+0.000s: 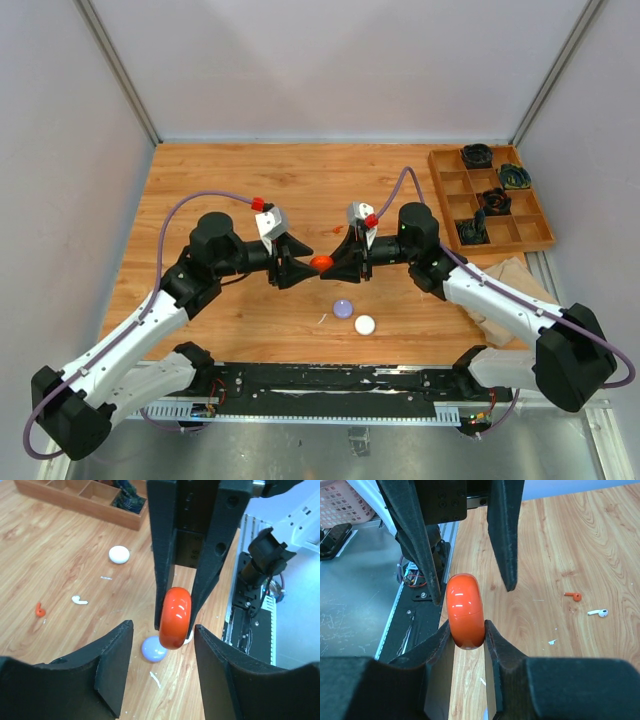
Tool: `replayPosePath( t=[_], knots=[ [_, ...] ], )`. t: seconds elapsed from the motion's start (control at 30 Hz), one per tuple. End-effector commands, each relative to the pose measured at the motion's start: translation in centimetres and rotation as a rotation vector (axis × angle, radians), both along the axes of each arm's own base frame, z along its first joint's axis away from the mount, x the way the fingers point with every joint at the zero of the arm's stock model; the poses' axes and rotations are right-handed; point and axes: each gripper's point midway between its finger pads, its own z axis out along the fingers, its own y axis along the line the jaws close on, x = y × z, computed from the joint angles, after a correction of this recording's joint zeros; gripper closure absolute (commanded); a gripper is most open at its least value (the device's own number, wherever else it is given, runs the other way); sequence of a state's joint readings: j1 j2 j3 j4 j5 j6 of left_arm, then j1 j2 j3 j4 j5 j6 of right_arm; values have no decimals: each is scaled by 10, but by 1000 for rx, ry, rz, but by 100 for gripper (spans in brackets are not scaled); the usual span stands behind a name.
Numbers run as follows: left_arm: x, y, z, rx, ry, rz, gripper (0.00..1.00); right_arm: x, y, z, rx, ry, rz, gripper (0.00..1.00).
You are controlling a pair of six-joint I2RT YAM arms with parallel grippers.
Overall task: Insert the wireless bluetooth earbuds into the charging case
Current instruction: Open the charging case.
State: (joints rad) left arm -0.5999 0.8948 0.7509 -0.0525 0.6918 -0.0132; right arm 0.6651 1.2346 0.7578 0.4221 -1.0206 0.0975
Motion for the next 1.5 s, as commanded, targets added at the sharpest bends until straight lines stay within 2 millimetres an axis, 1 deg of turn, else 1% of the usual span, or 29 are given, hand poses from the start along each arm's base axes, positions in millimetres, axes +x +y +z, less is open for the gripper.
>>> replayPosePath(
  t=[0.0,0.2,0.33,0.47,0.6,0.77,1.0,1.1,1.27,1.4,1.47],
  knots=[
    [12,6,5,-33,-14,107,43,4,1,5,22,-16,-22,99],
    [21,7,0,-41,13,161,42,6,3,2,21,-4,-24,99],
    [22,5,-1,-45,41,164,43,6,3,1,21,-3,-23,99],
    [29,8,1,-63,49,217,43,5,4,-3,20,-3,-22,99],
    [33,10,8,-79,51,244,43,5,3,-3,23,-9,-23,99],
    [43,17,9,-84,55,320,44,4,3,-4,26,-14,-19,99],
    [48,24,18,-109,56,381,44,3,3,-5,27,-19,-16,99],
    [52,28,18,-113,55,415,44,3,2,-5,27,-21,-20,99],
    [55,29,12,-97,78,429,43,4,2,-5,27,-25,-27,99],
    [61,34,14,-116,108,487,42,11,1,-15,4,-30,-70,99],
    [64,39,11,-114,140,533,40,18,-1,-22,-17,-41,-108,99]
  ],
)
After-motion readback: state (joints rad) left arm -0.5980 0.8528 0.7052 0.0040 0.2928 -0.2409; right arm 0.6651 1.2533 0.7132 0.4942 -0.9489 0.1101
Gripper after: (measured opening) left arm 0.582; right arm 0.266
